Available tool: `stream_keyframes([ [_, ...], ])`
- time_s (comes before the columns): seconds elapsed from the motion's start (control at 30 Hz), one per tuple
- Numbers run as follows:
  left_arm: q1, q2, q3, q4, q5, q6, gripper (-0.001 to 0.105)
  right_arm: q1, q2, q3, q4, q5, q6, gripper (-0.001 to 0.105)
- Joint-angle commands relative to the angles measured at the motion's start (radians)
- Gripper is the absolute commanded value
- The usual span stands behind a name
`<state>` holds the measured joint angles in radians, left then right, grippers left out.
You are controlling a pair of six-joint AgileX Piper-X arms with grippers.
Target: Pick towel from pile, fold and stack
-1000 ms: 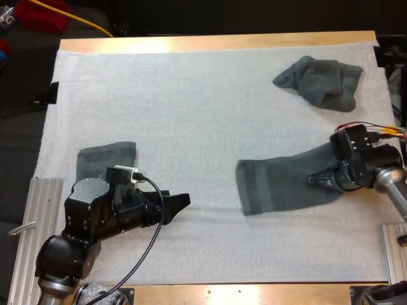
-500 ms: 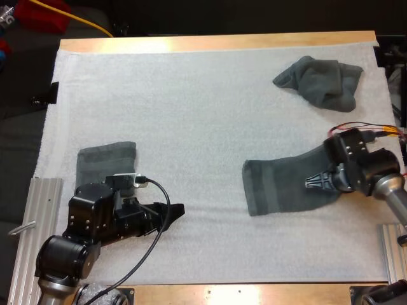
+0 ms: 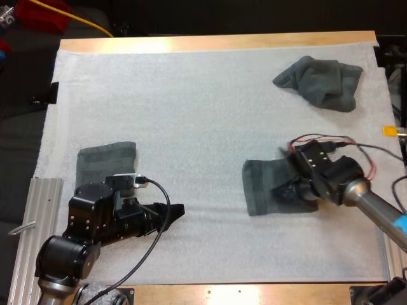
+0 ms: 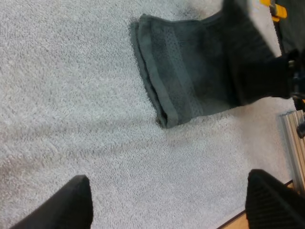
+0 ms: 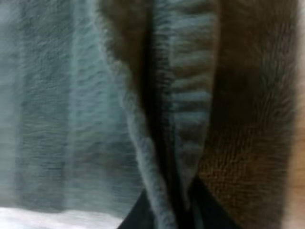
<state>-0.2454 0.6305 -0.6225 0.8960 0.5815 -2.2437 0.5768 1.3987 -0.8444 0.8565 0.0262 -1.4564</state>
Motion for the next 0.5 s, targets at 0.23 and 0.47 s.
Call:
stream_keyframes([
  [0.23,-0.004,-0.003,-0.006,0.020,-0.002,0.005,0.065,0.056,0.114,-0.008,-0.121,-0.122,0.124,0.001],
  [0.47,-0.004,-0.003,-0.006,0.020,0.003,0.005,0.065,0.056,0.170,-0.008,-0.166,-0.146,0.170,0.001],
])
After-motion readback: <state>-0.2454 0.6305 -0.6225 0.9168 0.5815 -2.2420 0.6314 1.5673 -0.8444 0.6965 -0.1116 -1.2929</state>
